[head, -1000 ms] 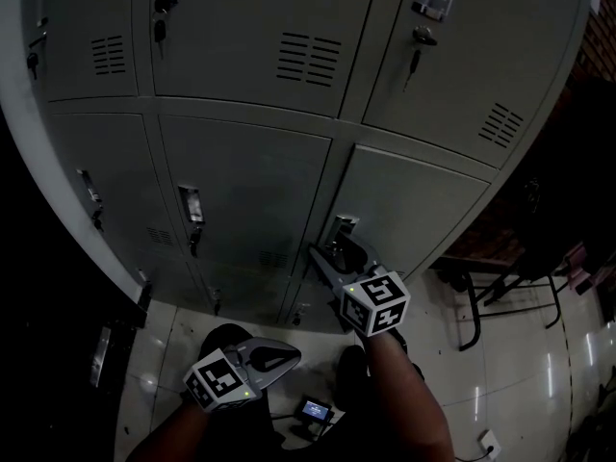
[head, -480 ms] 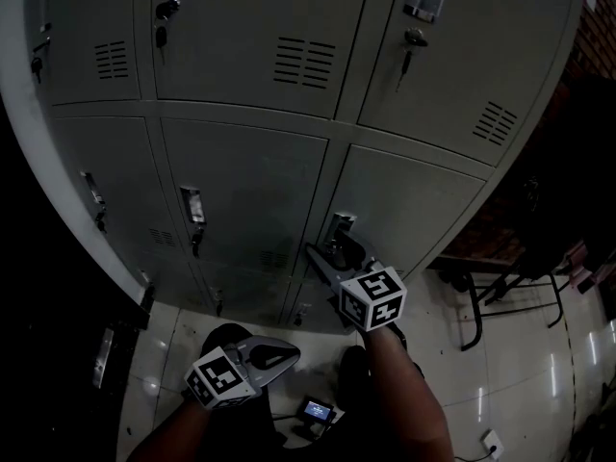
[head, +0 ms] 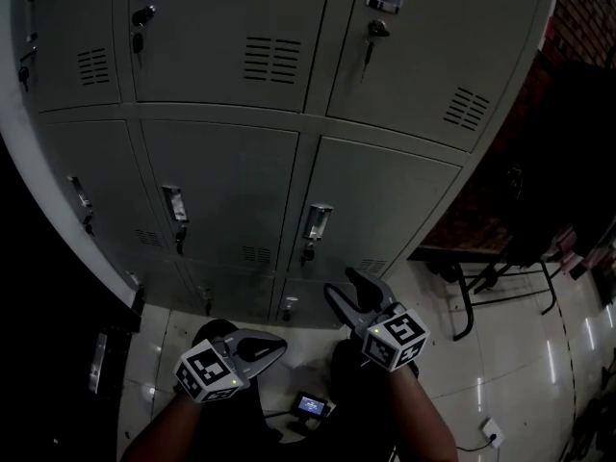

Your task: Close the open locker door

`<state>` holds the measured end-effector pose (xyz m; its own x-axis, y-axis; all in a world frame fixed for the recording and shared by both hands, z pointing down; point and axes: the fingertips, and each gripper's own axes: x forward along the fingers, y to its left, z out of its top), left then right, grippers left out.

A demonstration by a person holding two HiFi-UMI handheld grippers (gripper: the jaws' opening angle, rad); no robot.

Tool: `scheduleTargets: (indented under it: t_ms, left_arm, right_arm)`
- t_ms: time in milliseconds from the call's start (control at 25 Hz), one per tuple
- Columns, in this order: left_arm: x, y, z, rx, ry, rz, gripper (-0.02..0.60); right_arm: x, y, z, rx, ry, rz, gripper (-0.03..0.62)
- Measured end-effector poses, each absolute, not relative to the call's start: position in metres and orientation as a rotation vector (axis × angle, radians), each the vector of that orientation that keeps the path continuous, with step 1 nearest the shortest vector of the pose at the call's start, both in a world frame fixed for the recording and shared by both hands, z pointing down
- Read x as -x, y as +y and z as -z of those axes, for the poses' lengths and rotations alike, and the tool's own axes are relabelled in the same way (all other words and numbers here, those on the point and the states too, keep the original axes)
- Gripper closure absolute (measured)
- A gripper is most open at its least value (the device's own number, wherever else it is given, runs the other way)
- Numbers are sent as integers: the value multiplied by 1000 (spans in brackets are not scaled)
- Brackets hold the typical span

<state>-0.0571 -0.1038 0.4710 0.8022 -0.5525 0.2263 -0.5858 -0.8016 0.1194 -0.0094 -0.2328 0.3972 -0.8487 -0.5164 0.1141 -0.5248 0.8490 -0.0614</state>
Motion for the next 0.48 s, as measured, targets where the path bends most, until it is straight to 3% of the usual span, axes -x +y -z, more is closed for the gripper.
scheduleTargets:
  t_ms: [480]
  left_arm:
    - [49, -105, -473, -2807, -879, -293, 569]
  right_arm:
    - [-82, -161, -450, -856, -2830, -215, 456]
